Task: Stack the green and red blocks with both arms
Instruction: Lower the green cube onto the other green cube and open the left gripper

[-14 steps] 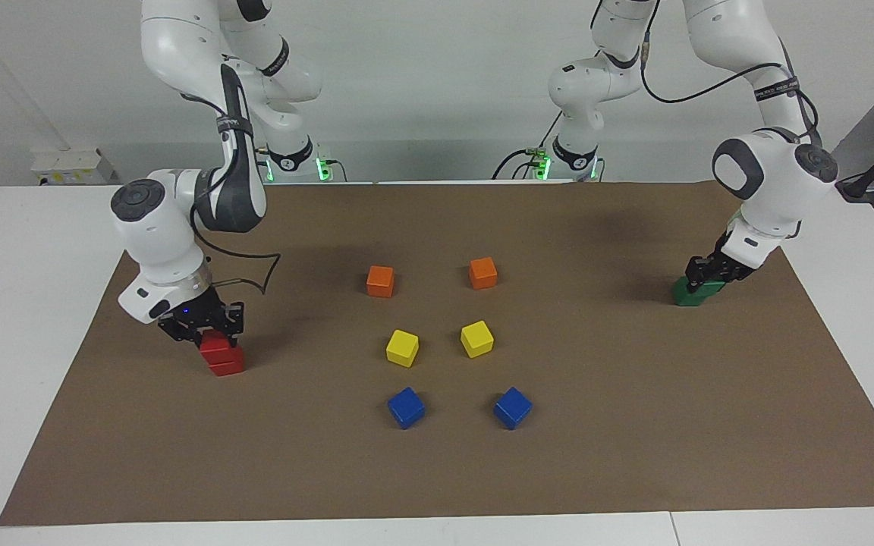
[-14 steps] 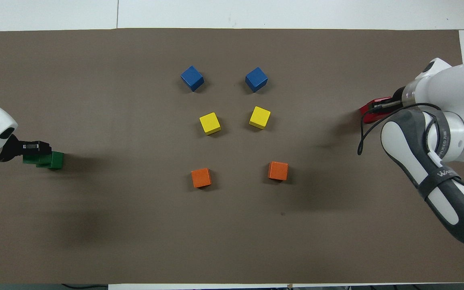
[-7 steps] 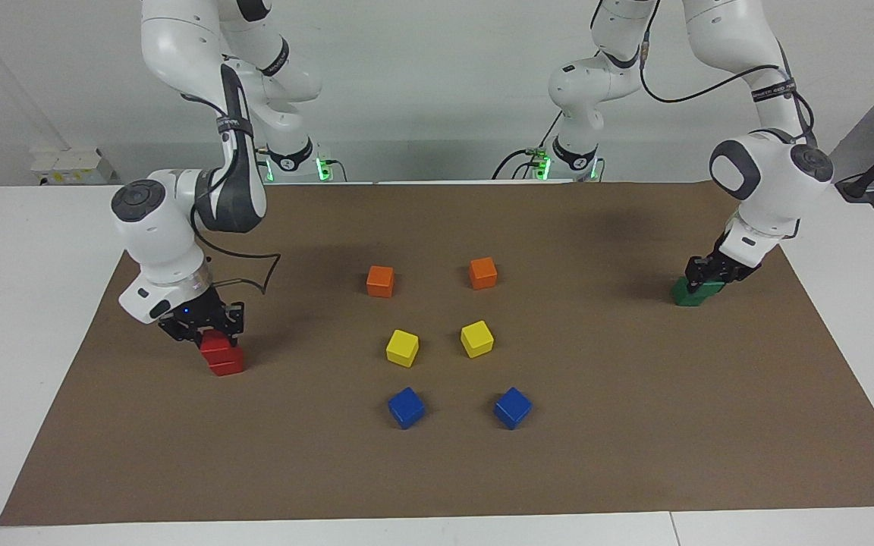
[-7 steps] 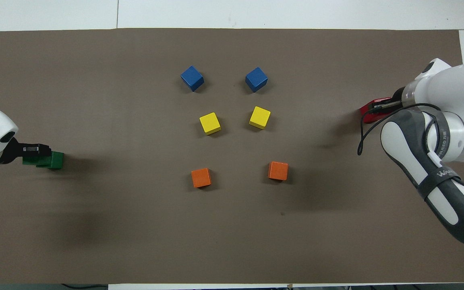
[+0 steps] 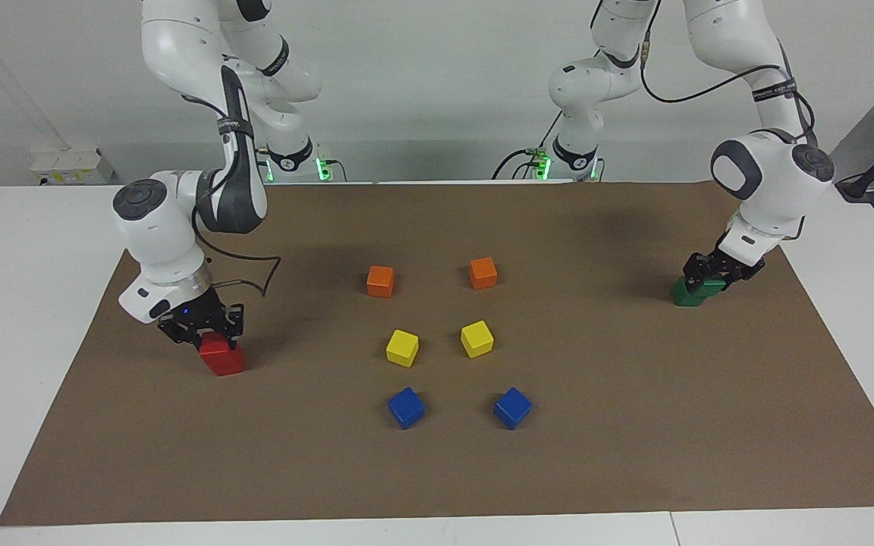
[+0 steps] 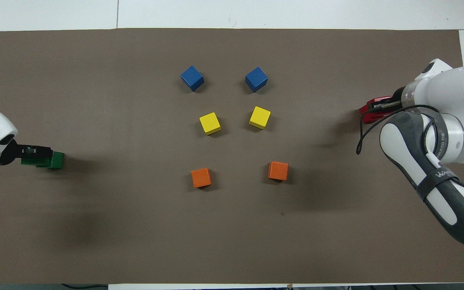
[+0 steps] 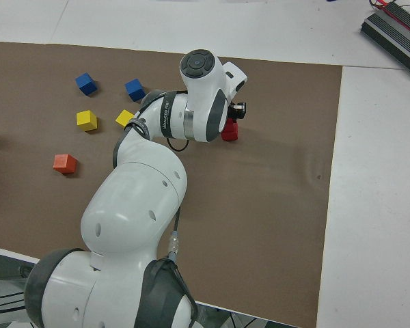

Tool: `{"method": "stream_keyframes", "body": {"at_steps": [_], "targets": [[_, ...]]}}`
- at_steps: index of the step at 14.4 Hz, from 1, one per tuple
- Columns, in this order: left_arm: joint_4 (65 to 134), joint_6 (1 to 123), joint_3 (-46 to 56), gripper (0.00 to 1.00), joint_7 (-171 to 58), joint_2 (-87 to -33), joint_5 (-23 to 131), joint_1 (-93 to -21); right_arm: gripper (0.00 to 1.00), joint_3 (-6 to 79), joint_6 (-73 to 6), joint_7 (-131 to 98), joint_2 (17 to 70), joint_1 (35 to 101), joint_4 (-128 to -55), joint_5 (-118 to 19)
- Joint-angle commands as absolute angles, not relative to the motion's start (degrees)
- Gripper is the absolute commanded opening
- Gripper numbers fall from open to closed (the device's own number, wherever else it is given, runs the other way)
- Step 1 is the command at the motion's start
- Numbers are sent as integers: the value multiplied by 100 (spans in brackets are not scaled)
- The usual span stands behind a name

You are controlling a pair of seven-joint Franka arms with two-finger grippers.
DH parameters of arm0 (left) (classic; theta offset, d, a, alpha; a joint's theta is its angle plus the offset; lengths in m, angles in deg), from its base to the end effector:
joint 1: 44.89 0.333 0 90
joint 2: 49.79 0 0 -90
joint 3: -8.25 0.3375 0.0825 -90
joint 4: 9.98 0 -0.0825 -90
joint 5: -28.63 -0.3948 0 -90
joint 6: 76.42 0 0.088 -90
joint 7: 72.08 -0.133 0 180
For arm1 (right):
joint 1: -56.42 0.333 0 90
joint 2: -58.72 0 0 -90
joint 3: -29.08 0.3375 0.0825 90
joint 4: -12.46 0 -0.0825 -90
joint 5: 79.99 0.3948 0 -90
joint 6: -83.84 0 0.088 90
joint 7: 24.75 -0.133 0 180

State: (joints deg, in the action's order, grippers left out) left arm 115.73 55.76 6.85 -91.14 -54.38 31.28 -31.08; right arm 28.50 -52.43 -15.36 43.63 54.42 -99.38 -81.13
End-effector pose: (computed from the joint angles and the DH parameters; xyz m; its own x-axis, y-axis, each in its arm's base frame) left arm 0.5434 0.1178 0.3404 0.9955 -0.0848 0.0426 -0.0859 -0.9960 0.0247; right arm 0.6404 -0.0292 0.3492 0.9785 0.1342 0.1570 0.1286 -0.9907 0.0447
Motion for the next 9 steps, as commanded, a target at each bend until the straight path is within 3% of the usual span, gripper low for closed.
{"method": "stream_keyframes", "body": {"at_steps": [1,4,5,6,7,9], "targets": [[11693,5455,641,100,-9203,-5261,3188,-3039,0,2891,-5398,-1482,4466,5378,-10092,-8007],[11291,4833,641,100,-9203,-5199,3188,-3056,0,2891,-5398,-1473,4475,5369,-10092,-8007],[10949,4456,641,100,-9212,-5216,3188,-3074,9,2882,-5406,-1473,4475,5369,-10092,-8007],[10641,4112,641,100,-9264,-5234,3171,-3109,37,2882,-5406,-1473,4466,5369,-10092,-8007],[10490,3918,632,100,-9256,-5191,3153,-3153,56,2882,-5406,-1473,4466,5360,-10083,-8007],[10480,3767,588,100,-9212,-4902,3153,-3206,77,2882,-5406,-1464,4475,5352,-10083,-8007]]}}
